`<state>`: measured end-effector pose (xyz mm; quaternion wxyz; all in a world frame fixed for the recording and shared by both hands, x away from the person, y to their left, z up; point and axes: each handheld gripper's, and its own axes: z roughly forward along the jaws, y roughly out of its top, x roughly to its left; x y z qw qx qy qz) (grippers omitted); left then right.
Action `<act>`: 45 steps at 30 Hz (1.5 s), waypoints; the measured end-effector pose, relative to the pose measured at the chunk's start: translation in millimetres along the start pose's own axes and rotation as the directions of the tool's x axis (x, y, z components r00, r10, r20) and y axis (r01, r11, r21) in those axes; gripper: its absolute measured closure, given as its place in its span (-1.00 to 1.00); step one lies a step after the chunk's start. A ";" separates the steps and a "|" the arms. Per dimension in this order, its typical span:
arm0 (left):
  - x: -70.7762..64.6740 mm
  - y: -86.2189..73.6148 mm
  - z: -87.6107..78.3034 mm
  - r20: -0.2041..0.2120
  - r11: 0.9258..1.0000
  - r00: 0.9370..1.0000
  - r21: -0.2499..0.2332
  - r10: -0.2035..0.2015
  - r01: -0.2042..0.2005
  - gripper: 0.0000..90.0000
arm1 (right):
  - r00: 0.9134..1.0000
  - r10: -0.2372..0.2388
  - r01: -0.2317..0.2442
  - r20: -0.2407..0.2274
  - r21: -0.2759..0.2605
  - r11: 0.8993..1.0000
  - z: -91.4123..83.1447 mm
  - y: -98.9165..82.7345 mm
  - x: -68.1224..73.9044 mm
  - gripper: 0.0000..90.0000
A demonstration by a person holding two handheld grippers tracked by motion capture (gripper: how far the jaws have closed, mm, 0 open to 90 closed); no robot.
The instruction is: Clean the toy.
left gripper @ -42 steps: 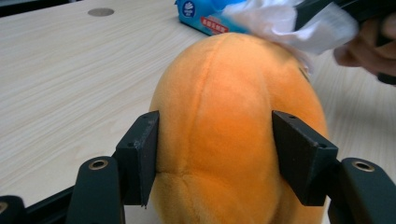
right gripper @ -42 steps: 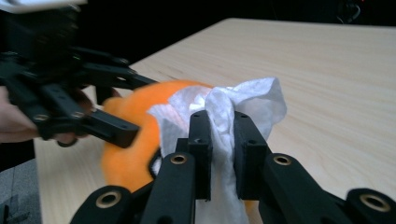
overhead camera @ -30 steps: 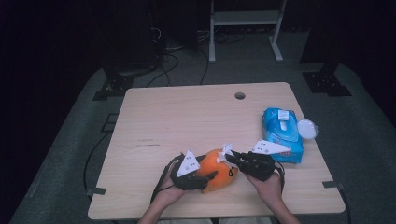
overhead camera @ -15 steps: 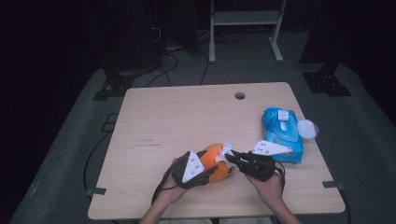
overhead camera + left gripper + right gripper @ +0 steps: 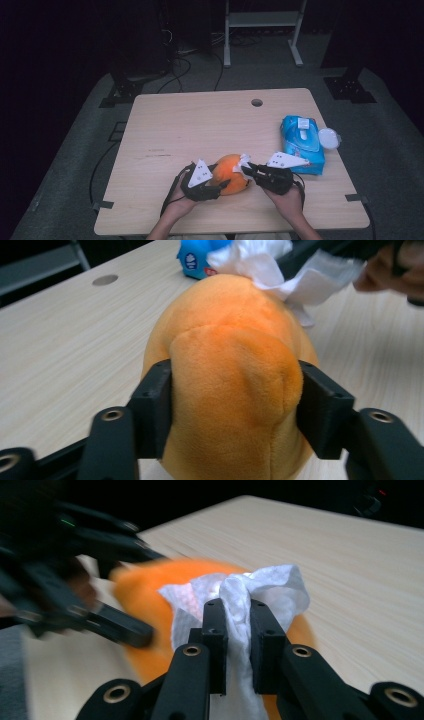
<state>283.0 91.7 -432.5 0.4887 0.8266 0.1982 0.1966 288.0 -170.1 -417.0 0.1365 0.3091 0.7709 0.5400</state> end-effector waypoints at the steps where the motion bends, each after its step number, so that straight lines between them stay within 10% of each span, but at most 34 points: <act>1: -1.4 -0.1 0.0 0.009 1.000 1.000 -0.006 0.011 -0.011 -0.08 | 1.000 -0.008 0.007 -0.028 -0.014 1.000 -0.9 3.5 4.6 0.76; 5: -6.3 1.8 0.5 0.020 0.999 0.998 -0.009 0.053 -0.052 -0.09 | 1.000 -0.021 0.020 -0.018 -0.025 0.999 -3.3 10.5 5.8 0.76; 10: 0.1 2.5 2.3 0.015 0.999 0.999 -0.011 -0.052 0.052 -0.36 | 0.998 0.048 -0.048 0.028 0.002 0.999 -4.0 -1.4 -13.0 0.76; 21: -14.7 3.5 2.2 -0.003 0.994 0.994 0.016 0.111 -0.111 -0.14 | 0.994 -0.081 0.080 -0.069 -0.017 0.997 5.9 15.9 31.6 0.76; 27: -10.5 3.0 2.3 0.018 0.998 0.998 0.002 0.063 -0.063 -0.24 | 1.000 -0.001 0.001 -0.004 -0.010 1.000 -0.2 7.2 4.7 0.76; 31: -8.6 8.0 2.9 0.003 1.000 1.000 -0.024 0.005 -0.005 -0.60 | 1.000 -0.022 0.022 -0.020 -0.001 1.000 3.5 7.9 15.0 0.76; 34: -7.1 6.0 0.1 0.004 1.000 1.000 0.004 0.017 -0.017 -0.37 | 0.998 -0.068 0.068 -0.017 0.005 0.998 7.1 10.6 21.5 0.76; 38: 0.1 1.7 -4.3 0.005 1.000 1.000 0.025 -0.009 0.008 -0.23 | 1.000 -0.010 0.010 0.014 0.002 1.000 3.4 5.4 6.1 0.76; 45: 5.6 6.0 -6.1 0.013 0.995 0.996 -0.042 -0.085 0.085 -0.55 | 0.998 0.057 -0.057 0.021 0.006 0.998 2.0 -3.3 -6.7 0.76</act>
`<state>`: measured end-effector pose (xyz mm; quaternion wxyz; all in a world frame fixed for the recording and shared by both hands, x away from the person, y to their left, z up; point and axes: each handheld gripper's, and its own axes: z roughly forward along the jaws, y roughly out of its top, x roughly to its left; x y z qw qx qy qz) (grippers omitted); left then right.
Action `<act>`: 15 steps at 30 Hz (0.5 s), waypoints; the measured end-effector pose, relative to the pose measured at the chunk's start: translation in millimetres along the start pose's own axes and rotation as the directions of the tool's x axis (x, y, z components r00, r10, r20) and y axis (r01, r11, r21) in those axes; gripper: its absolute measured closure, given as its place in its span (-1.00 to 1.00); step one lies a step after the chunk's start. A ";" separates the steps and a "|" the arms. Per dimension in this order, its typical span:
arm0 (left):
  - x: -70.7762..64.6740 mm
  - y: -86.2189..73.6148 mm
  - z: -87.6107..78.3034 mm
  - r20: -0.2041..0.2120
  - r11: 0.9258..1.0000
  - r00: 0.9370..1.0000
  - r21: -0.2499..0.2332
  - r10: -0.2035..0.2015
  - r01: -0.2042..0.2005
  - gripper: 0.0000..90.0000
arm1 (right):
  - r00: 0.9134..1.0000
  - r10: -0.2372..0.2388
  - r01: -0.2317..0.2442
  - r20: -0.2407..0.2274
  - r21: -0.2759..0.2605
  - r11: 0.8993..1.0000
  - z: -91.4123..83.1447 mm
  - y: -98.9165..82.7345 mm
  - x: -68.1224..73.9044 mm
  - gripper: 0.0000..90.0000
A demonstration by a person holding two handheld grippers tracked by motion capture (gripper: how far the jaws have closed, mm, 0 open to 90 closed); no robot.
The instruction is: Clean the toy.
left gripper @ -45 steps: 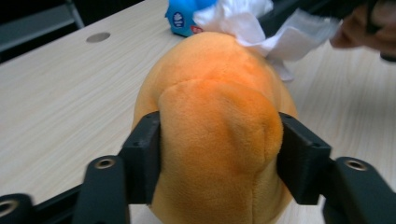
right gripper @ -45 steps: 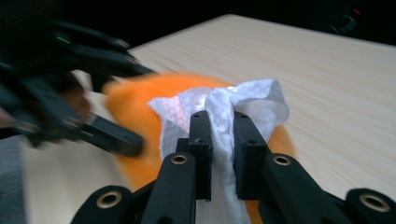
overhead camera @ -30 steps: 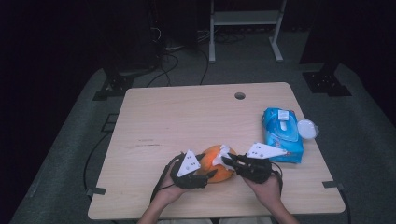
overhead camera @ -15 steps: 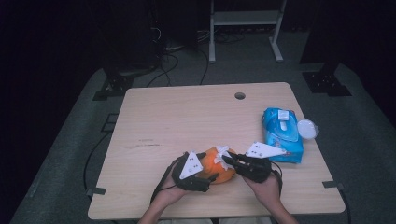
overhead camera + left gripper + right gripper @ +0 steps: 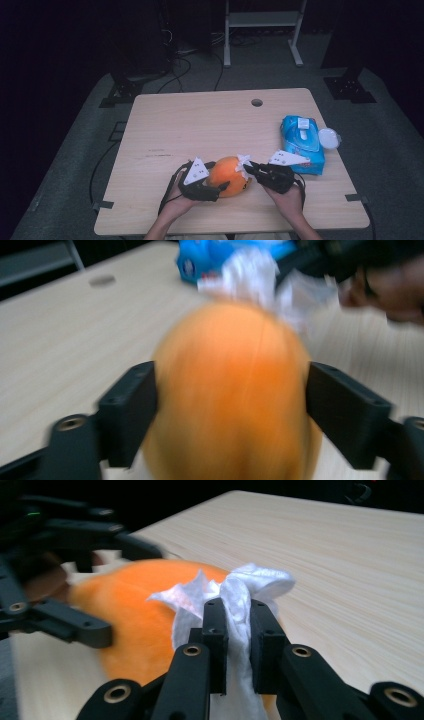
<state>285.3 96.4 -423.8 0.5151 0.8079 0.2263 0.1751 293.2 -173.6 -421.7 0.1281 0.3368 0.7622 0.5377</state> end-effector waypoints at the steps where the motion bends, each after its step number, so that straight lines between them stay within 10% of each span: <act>1: 0.0 1.8 0.4 -0.009 1.000 1.000 -0.003 0.001 -0.001 -0.56 | 1.000 -0.008 0.008 -0.019 -0.006 1.000 0.6 1.2 3.3 0.76; 5: 2.0 -2.2 0.3 -0.019 1.000 1.000 0.011 0.010 -0.010 -0.31 | 0.998 -0.057 0.057 -0.018 -0.005 0.998 2.7 6.5 13.5 0.76; 15: 7.8 -8.1 -2.7 -0.019 1.000 0.999 0.014 -0.026 0.027 -0.15 | 0.996 0.083 -0.084 0.022 0.028 0.996 4.3 -12.2 -19.2 0.76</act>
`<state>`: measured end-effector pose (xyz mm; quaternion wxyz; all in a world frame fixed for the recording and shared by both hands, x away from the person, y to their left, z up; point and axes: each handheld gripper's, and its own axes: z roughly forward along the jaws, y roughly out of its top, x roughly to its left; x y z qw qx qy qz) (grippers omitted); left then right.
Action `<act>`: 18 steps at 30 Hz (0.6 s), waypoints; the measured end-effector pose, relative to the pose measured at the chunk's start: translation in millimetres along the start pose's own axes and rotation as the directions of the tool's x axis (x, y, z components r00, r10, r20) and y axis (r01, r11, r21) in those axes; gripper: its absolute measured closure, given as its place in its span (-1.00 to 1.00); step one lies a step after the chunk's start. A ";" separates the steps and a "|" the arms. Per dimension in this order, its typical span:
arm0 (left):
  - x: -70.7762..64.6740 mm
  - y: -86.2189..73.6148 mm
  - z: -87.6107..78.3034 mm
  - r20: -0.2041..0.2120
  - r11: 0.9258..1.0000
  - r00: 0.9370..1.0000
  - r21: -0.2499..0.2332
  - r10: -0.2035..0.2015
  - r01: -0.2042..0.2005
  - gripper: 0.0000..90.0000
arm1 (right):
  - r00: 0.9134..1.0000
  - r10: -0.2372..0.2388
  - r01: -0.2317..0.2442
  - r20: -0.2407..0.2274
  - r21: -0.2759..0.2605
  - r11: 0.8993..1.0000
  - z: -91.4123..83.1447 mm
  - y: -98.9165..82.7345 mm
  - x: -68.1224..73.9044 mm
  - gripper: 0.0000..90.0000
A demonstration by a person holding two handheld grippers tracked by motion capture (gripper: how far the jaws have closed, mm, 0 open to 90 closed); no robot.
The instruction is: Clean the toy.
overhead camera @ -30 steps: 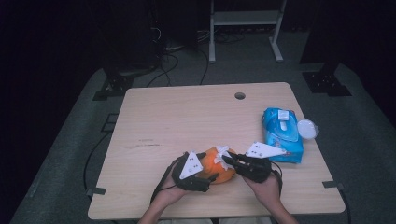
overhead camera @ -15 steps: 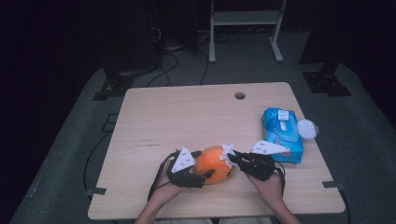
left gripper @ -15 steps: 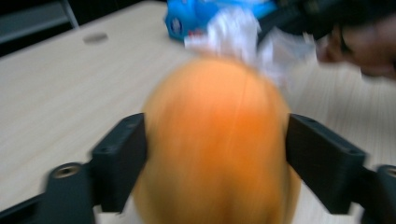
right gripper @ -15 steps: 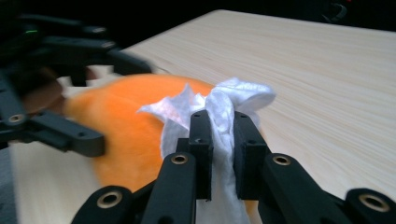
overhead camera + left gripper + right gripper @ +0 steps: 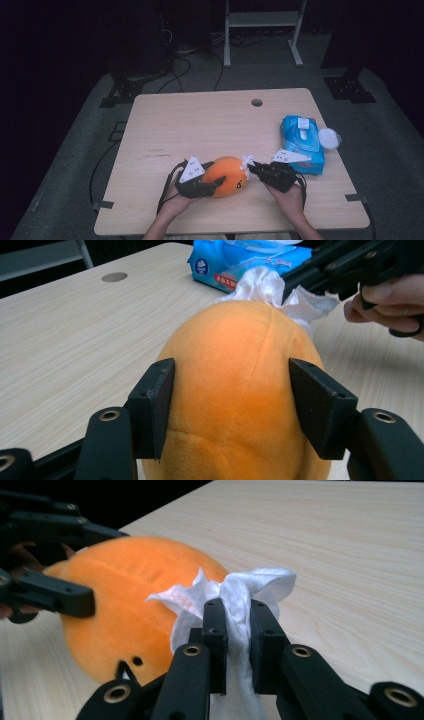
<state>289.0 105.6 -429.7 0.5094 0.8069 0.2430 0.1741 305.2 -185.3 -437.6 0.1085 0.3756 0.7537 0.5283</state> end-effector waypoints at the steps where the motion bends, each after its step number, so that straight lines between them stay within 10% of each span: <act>1: -0.8 -0.1 0.1 0.004 1.000 1.000 -0.001 0.005 -0.005 -0.14 | 1.000 -0.002 0.001 -0.006 -0.006 1.000 -1.0 1.7 2.1 0.76; 8: -11.1 2.2 2.3 0.019 0.997 0.997 0.008 0.073 -0.073 -0.12 | 0.998 -0.048 0.045 -0.047 -0.048 0.998 -6.5 14.0 14.8 0.76; 13: -10.0 1.1 1.8 0.032 0.998 0.998 0.002 0.055 -0.056 -0.13 | 0.999 0.037 -0.037 -0.021 0.008 0.999 -0.6 -3.0 -7.4 0.76; 18: -9.4 0.8 2.1 0.034 0.999 0.998 -0.001 0.051 -0.051 -0.14 | 0.998 0.006 -0.007 -0.059 -0.027 1.000 -4.1 7.1 5.0 0.76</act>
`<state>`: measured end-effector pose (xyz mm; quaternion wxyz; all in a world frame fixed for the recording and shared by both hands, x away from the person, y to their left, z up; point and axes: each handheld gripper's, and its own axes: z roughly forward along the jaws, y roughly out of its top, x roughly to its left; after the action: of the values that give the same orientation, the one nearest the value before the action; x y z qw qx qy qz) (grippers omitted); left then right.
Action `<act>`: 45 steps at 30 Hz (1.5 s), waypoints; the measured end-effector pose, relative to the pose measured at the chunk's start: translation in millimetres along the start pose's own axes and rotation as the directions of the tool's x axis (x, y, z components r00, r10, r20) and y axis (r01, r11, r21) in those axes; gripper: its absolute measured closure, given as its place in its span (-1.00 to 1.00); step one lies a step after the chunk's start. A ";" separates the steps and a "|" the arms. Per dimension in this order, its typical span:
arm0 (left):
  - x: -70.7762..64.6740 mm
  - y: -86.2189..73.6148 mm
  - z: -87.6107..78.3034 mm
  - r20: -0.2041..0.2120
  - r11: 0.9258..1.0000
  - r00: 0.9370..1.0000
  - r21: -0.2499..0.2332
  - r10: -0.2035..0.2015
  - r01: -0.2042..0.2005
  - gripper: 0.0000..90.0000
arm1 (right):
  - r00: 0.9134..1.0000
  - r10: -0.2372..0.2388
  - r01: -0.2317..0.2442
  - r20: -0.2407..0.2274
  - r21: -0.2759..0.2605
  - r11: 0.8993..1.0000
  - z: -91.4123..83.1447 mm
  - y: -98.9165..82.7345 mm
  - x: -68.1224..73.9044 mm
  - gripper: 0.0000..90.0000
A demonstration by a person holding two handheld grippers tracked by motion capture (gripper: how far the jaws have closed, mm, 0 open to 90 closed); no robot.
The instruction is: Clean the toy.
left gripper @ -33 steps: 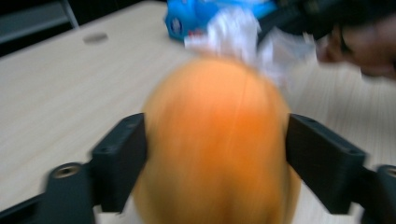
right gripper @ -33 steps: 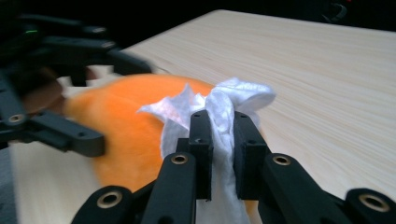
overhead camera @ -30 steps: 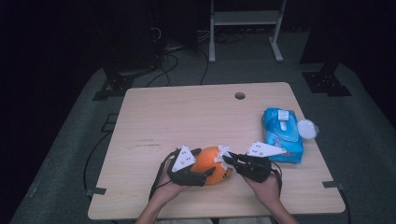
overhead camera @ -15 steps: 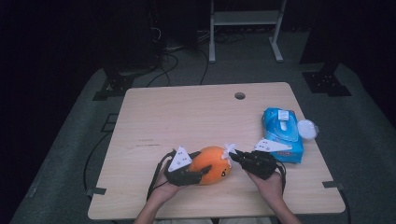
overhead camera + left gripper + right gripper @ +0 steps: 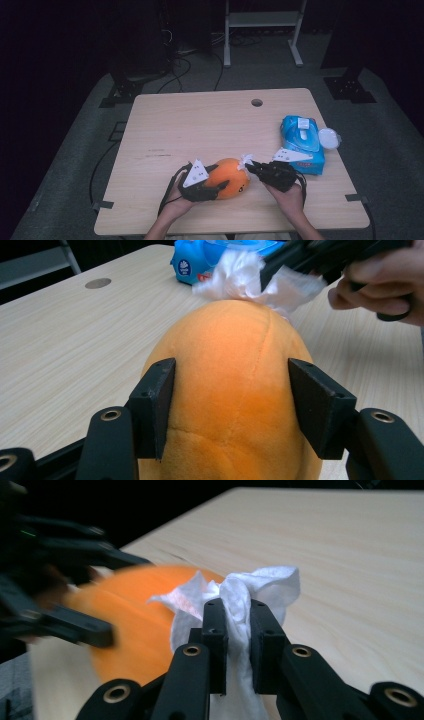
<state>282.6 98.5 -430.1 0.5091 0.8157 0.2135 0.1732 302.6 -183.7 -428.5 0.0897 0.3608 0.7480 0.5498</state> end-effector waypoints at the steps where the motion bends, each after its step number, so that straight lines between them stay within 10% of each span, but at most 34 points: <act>1: -0.3 0.1 0.2 0.001 1.000 1.000 0.000 0.001 -0.001 -0.14 | 1.000 -0.020 0.020 -0.009 -0.007 1.000 -0.5 3.2 4.3 0.76; 12: 3.3 1.2 5.2 -0.024 0.999 0.998 0.018 -0.051 0.051 -0.46 | 1.000 0.014 -0.014 -0.010 0.023 1.000 2.1 -3.8 -4.6 0.76; 15: -0.6 4.4 4.8 -0.064 1.000 0.998 0.015 0.023 -0.022 -0.15 | 1.000 0.002 -0.002 -0.011 0.008 1.000 1.5 -0.1 -0.2 0.76; 19: -4.2 9.1 7.3 -0.140 0.990 0.980 0.005 0.142 -0.143 -0.03 | 1.000 0.002 -0.002 -0.029 -0.018 1.000 -0.3 5.1 2.5 0.75; 24: 0.6 6.2 5.5 -0.070 0.999 0.997 -0.021 0.032 -0.034 -0.28 | 1.000 0.000 0.000 -0.029 -0.001 1.000 5.3 1.3 0.8 0.76; 28: 2.9 0.1 3.1 -0.041 1.000 0.999 -0.012 -0.005 0.004 -0.17 | 0.999 0.044 -0.044 -0.004 0.023 0.999 6.8 -5.6 -11.3 0.76; 37: -6.0 -1.0 3.2 -0.018 0.999 0.999 0.013 0.047 -0.047 -0.13 | 0.999 0.010 -0.010 -0.040 -0.009 1.000 3.0 3.1 0.7 0.76; 45: -8.2 -0.1 3.2 -0.001 0.998 0.998 0.019 0.063 -0.063 -0.13 | 0.994 0.112 -0.113 0.017 0.048 0.992 7.9 -13.8 -23.1 0.75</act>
<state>277.2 91.8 -432.1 0.4955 0.8266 0.1896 0.1878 317.4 -194.4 -449.8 0.0549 0.4085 0.7391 0.5328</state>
